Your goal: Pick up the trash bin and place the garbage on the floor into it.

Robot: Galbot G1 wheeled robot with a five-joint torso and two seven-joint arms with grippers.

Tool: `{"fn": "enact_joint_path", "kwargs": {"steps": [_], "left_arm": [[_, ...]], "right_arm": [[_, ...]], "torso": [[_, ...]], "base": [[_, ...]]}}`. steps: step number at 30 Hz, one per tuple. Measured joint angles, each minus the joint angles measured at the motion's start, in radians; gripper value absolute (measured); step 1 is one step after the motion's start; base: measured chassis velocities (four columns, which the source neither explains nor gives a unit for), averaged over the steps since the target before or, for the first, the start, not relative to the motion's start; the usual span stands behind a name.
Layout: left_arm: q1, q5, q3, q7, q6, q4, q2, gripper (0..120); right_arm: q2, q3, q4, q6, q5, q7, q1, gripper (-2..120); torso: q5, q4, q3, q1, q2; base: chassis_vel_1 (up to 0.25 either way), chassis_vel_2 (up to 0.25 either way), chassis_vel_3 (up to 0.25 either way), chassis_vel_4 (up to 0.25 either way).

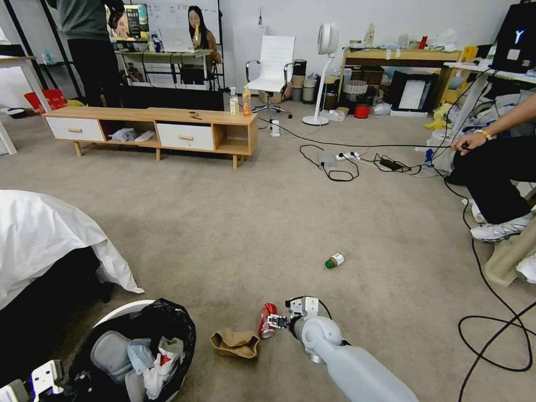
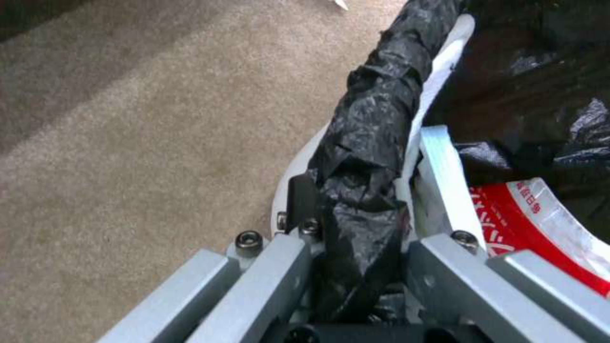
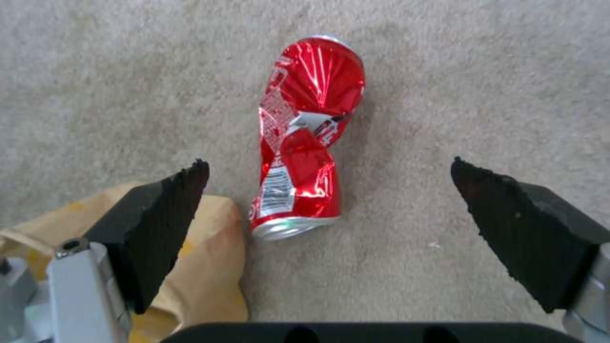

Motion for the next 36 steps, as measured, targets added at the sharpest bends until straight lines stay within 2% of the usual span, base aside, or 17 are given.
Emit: {"fn": "enact_joint_path", "kwargs": {"steps": [13,36], "left_arm": [[0.010,-0.002,-0.006,0.001,0.000,-0.006,0.001,1],[0.009,-0.010,-0.002,0.001,0.000,-0.013,-0.001,1]], "right_arm": [[0.055,-0.001,-0.145,0.030,-0.059,-0.103,0.030,96],[0.118,-0.002,-0.286,0.088,-0.138,-0.225,0.058,96]], "torso": [[0.0000,0.0000,0.000,0.000,0.000],[0.0000,-0.0001,0.000,0.000,0.000]], "base": [[0.000,0.000,0.000,0.000],[0.000,0.000,0.000,0.000]]}}
